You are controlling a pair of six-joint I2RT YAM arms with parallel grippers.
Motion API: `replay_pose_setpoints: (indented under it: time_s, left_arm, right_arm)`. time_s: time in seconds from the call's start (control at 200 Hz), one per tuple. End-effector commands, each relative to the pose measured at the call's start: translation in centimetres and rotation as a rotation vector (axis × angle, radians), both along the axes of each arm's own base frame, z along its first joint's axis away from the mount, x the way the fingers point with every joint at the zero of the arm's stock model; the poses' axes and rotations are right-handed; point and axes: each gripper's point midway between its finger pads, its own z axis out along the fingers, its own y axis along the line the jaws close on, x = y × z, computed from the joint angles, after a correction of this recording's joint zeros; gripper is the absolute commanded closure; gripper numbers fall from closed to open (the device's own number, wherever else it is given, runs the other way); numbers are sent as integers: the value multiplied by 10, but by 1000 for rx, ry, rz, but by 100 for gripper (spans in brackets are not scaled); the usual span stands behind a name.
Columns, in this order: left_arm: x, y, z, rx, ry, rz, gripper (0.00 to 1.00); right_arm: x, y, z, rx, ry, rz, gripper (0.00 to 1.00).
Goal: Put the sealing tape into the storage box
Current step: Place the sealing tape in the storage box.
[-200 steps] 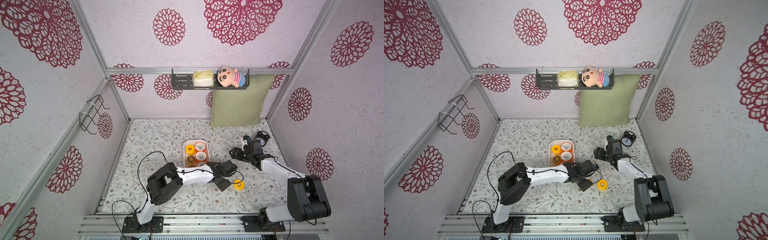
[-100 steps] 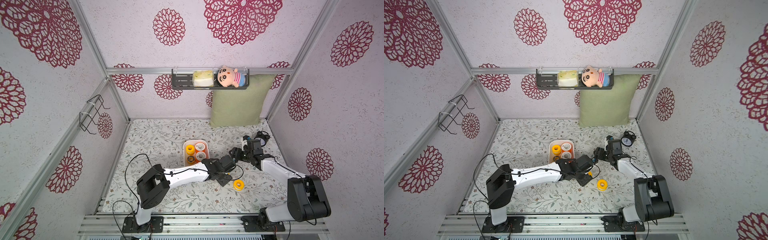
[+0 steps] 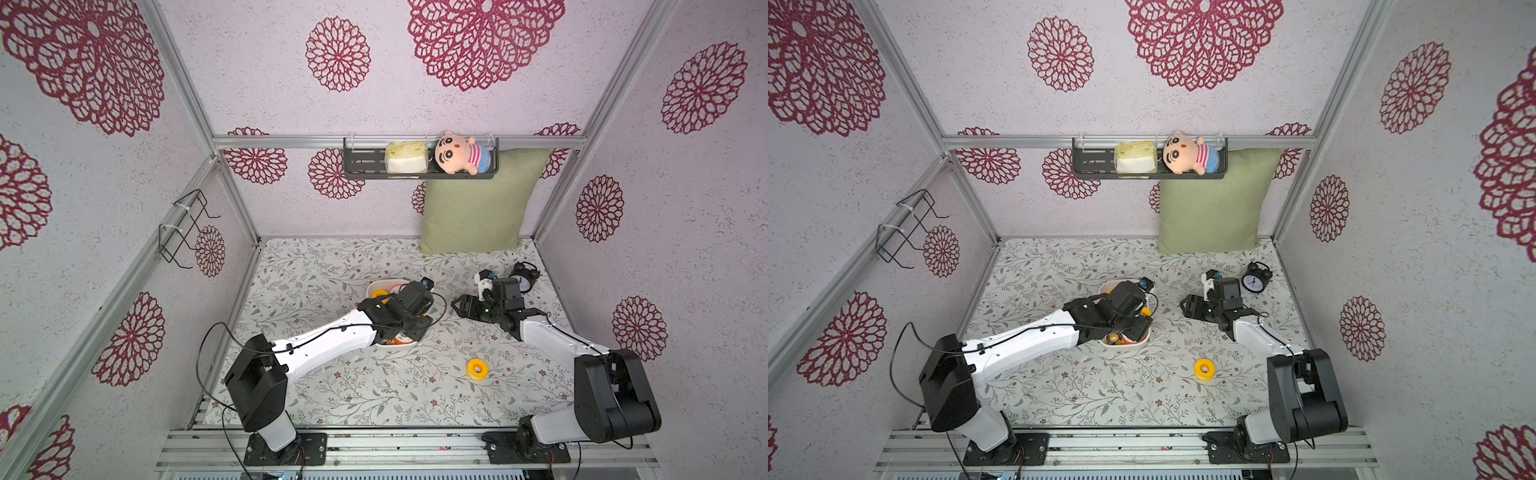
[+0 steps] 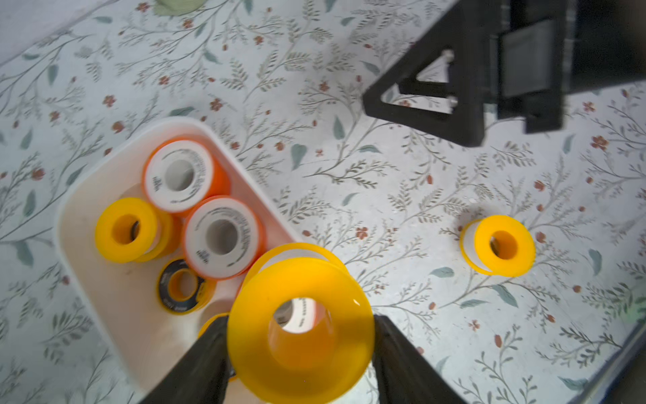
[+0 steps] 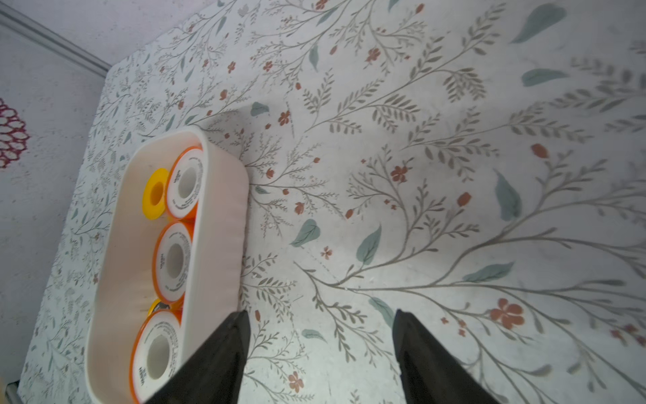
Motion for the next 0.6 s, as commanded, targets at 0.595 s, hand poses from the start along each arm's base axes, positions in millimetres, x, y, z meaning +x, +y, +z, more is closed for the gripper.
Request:
replay_pose_setpoints:
  time_s: [0.595]
  left_arm:
    - [34, 86, -47, 65, 121, 290, 34]
  right_arm:
    - [17, 130, 9, 145, 6, 308, 66]
